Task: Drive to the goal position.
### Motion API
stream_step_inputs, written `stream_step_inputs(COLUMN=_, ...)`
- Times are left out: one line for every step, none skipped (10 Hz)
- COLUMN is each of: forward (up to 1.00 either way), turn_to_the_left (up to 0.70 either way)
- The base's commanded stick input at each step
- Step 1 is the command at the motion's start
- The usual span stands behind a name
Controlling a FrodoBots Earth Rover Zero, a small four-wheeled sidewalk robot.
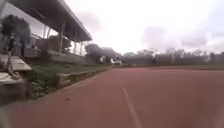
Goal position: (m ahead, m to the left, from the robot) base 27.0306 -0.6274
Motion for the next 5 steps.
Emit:
stream_step_inputs(forward=0.70, turn_to_the_left=0.01)
stream_step_inputs(forward=0.70, turn_to_the_left=-0.02)
stream_step_inputs(forward=0.70, turn_to_the_left=-0.06)
stream_step_inputs(forward=0.70, turn_to_the_left=-0.34)
stream_step_inputs(forward=0.70, turn_to_the_left=-0.34)
